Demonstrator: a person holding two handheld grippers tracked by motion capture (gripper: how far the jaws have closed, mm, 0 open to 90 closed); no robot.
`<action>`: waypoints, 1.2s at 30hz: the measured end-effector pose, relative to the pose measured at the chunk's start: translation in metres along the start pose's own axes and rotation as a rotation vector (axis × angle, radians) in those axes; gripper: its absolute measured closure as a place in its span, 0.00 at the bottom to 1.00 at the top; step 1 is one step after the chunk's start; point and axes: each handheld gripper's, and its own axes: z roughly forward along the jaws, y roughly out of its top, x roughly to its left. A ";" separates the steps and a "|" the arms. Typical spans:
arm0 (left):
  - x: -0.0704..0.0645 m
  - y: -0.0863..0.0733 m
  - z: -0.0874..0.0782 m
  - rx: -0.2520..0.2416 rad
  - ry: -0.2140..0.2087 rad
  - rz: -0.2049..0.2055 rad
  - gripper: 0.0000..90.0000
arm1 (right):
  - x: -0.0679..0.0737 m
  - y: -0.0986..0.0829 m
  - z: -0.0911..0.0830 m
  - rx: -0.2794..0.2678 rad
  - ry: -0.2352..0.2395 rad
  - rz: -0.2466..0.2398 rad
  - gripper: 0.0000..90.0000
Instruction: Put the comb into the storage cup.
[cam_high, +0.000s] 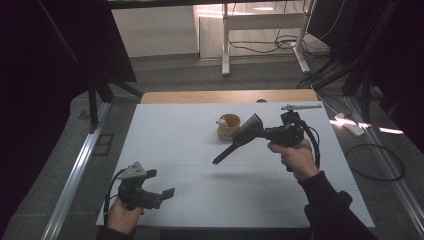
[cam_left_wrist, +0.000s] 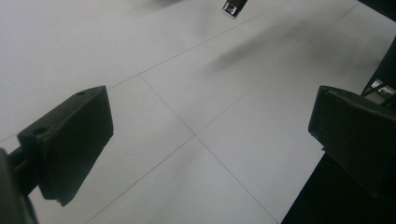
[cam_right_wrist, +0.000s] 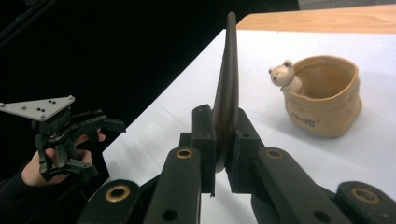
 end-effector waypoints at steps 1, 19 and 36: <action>0.001 -0.001 -0.001 -0.002 0.004 -0.004 0.00 | -0.001 0.001 -0.001 -0.004 -0.002 -0.001 0.94; 0.005 -0.012 -0.012 -0.009 0.044 -0.029 0.00 | -0.010 0.014 -0.005 -0.031 -0.040 0.017 0.94; 0.005 -0.014 -0.017 -0.016 0.065 -0.027 0.00 | -0.016 0.027 -0.008 -0.048 -0.074 0.025 0.94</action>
